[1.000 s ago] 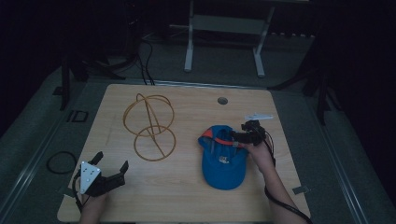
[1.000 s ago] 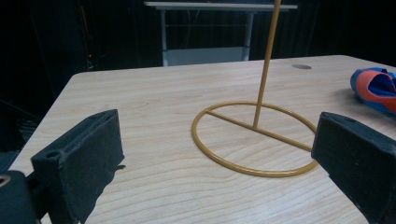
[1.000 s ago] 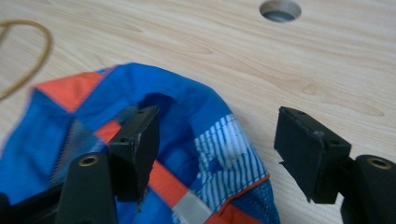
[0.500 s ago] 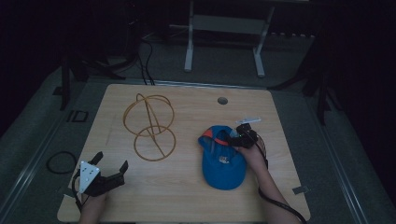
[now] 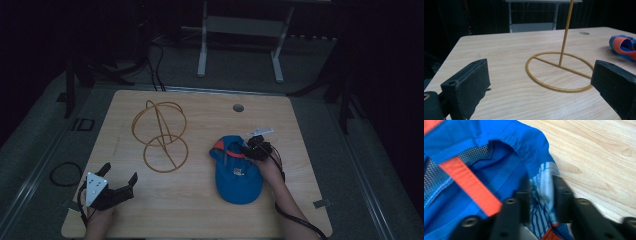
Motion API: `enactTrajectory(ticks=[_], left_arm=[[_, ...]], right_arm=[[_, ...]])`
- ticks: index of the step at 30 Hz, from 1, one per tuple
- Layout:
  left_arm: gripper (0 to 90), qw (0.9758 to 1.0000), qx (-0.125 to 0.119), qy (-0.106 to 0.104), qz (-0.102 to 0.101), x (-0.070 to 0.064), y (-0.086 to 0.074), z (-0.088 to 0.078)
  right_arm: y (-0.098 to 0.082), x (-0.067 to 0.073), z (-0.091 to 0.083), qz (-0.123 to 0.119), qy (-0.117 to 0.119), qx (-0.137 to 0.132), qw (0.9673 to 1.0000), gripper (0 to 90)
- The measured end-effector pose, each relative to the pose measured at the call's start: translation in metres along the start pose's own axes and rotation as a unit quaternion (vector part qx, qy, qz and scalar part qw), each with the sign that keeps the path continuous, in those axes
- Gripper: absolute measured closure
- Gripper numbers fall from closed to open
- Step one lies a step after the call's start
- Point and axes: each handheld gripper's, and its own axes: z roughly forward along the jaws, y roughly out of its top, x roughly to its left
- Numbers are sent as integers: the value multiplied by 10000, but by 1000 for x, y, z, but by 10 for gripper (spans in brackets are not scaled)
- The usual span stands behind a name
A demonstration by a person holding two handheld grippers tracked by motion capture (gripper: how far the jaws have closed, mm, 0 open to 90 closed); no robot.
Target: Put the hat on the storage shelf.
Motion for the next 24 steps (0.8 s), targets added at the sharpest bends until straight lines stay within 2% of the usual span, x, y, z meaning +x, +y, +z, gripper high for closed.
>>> enactTrajectory(ticks=[2, 4, 7, 15, 18, 20, 24], left_arm=[[25, 10000, 14, -19, -39, 0, 0, 0], [25, 10000, 6, -14, -43, 0, 0, 0], [25, 10000, 6, -18, -40, 0, 0, 0], [25, 10000, 24, -3, -41, 1, -1, 1], [25, 10000, 40, -18, -63, 1, 0, 1], [25, 10000, 85, -18, 8, 0, 0, 1], [25, 9999, 90, -70, 16, -1, 0, 1]], right_arm=[[0, 5, 0, -121, -42, -1, 9999, 832], [1, 8, 0, -240, -119, 23, 9996, 850], [3, 10, 0, -230, -155, 63, 9996, 868], [12, 9, -19, -81, 60, -307, 9995, 876], [18, 10, -31, -111, 113, -476, 9987, 875], [21, 11, -39, -89, 149, -612, 9980, 876], [26, 14, -53, -172, 167, -768, 9968, 877]])
